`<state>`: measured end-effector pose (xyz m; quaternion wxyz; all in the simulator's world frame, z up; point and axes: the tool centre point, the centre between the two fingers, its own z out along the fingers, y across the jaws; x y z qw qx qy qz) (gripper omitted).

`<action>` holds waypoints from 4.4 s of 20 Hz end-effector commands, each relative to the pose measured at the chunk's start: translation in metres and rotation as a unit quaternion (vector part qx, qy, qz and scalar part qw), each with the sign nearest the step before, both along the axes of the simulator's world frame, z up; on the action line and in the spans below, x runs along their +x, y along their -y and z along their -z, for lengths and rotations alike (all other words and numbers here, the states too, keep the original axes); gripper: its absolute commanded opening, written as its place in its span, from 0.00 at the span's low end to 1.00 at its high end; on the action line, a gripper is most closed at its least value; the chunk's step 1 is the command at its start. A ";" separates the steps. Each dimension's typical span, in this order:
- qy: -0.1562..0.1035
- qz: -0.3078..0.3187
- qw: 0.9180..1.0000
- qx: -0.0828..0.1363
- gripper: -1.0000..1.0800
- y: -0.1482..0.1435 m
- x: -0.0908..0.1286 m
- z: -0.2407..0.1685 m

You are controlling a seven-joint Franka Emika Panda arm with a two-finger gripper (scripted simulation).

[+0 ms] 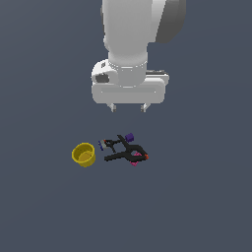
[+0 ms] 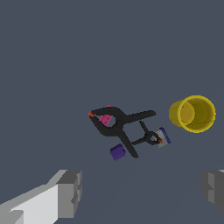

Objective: Pick up a designated object from a clutter of objects.

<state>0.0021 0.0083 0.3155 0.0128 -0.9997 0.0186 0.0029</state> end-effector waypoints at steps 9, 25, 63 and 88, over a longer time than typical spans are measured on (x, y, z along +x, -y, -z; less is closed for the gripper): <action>0.007 0.006 1.000 0.002 0.96 0.010 0.001 -0.002; 0.007 0.035 0.999 0.003 0.96 0.011 0.001 0.013; -0.004 0.436 0.900 -0.009 0.96 -0.009 -0.062 0.218; -0.004 0.503 0.864 -0.013 0.96 -0.011 -0.085 0.265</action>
